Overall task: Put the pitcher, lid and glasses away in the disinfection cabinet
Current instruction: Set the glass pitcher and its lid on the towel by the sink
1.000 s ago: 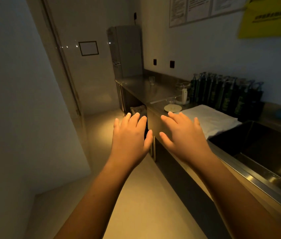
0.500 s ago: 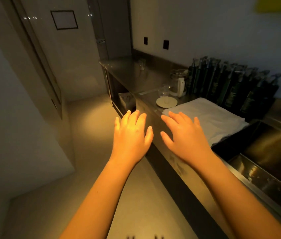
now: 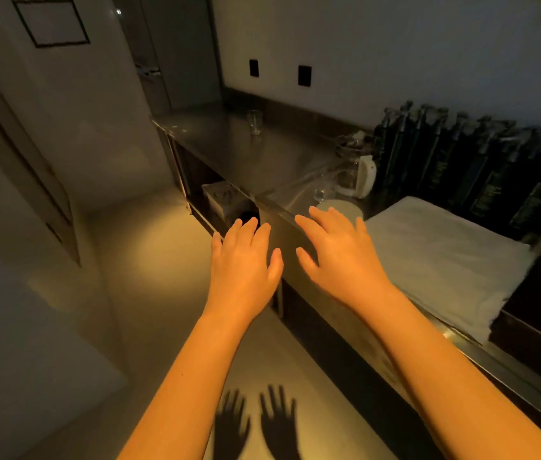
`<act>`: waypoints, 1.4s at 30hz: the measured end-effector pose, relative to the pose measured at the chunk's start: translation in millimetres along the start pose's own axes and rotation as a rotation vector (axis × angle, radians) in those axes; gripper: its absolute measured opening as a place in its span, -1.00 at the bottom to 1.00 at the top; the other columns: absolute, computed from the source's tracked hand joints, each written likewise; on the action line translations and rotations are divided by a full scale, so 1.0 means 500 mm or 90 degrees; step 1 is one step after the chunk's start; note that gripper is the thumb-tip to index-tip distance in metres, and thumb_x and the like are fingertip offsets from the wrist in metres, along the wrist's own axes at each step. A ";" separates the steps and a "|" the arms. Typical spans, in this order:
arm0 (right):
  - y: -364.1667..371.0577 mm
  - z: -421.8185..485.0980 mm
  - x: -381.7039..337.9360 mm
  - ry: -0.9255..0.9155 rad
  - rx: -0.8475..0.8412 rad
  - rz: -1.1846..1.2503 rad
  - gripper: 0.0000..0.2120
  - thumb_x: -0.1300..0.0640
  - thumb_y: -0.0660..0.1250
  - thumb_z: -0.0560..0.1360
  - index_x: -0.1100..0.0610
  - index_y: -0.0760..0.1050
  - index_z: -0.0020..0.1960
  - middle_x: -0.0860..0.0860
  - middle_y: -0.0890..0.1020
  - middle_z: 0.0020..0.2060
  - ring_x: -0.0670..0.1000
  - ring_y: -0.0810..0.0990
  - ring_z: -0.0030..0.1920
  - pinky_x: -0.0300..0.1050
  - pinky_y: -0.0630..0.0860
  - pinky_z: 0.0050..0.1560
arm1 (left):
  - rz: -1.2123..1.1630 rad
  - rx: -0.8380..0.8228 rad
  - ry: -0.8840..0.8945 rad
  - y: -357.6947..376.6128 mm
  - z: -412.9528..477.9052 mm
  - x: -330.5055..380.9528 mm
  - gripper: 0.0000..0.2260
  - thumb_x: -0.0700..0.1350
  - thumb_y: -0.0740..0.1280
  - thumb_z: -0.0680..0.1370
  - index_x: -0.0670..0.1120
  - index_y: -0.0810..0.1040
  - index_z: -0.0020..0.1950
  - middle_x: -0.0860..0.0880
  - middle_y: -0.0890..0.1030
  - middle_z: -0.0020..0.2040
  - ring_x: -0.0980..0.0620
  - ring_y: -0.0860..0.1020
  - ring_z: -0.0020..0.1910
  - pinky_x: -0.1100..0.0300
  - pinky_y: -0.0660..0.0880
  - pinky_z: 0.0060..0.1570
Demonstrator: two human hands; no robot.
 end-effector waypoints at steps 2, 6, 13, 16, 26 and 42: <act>0.019 0.049 -0.013 0.007 0.003 0.000 -0.50 0.00 0.15 0.58 0.04 0.16 0.48 0.06 0.18 0.48 0.11 0.08 0.48 0.21 0.02 0.40 | 0.008 -0.029 0.013 0.010 0.042 -0.039 -0.56 0.01 0.10 0.61 -0.07 0.22 0.48 -0.05 0.21 0.49 -0.04 0.10 0.49 -0.06 -0.02 0.41; 0.057 0.113 -0.011 0.043 -0.005 -0.005 -0.49 0.00 0.14 0.58 0.03 0.12 0.49 0.06 0.15 0.49 0.11 0.04 0.49 0.21 0.00 0.41 | 0.002 -0.062 0.035 0.044 0.105 -0.083 -0.55 0.03 0.06 0.62 -0.05 0.17 0.50 -0.03 0.16 0.51 -0.02 0.04 0.50 -0.04 -0.05 0.43; 0.119 0.199 0.050 0.099 -0.011 -0.023 -0.49 0.00 0.17 0.56 0.04 0.16 0.48 0.08 0.21 0.46 0.12 0.11 0.47 0.23 0.04 0.40 | -0.017 -0.100 0.089 0.125 0.213 -0.096 -0.55 0.03 0.09 0.61 -0.05 0.18 0.49 -0.04 0.18 0.51 -0.03 0.04 0.50 -0.05 -0.01 0.43; 0.144 0.242 0.093 0.117 -0.014 -0.028 -0.49 0.00 0.18 0.56 0.05 0.18 0.47 0.08 0.23 0.46 0.13 0.14 0.45 0.22 0.07 0.38 | -0.025 -0.105 0.110 0.162 0.267 -0.082 -0.55 0.03 0.10 0.61 -0.04 0.19 0.49 -0.03 0.18 0.51 -0.02 0.05 0.50 -0.04 -0.02 0.44; 0.202 0.397 0.318 0.196 -0.001 -0.009 -0.50 0.05 0.23 0.54 0.06 0.23 0.45 0.08 0.25 0.45 0.14 0.13 0.46 0.24 0.05 0.39 | -0.018 -0.137 0.183 0.309 0.504 0.011 -0.55 0.01 0.14 0.60 -0.06 0.21 0.47 -0.05 0.19 0.50 -0.02 0.05 0.50 -0.04 -0.08 0.44; 0.293 0.488 0.490 0.311 -0.034 0.042 -0.53 0.02 0.13 0.58 0.01 0.18 0.47 0.03 0.22 0.46 0.09 0.12 0.46 0.14 -0.01 0.41 | -0.072 -0.142 0.315 0.515 0.678 0.064 -0.58 -0.07 0.14 0.45 -0.25 0.52 0.20 -0.25 0.54 0.21 -0.22 0.49 0.24 -0.24 0.38 0.19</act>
Point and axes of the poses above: each hand's wrist, its own z-axis towards the middle knuckle, its own y-axis out of the palm, x = y × z, the point moved 1 cm from there along z, towards the middle knuckle
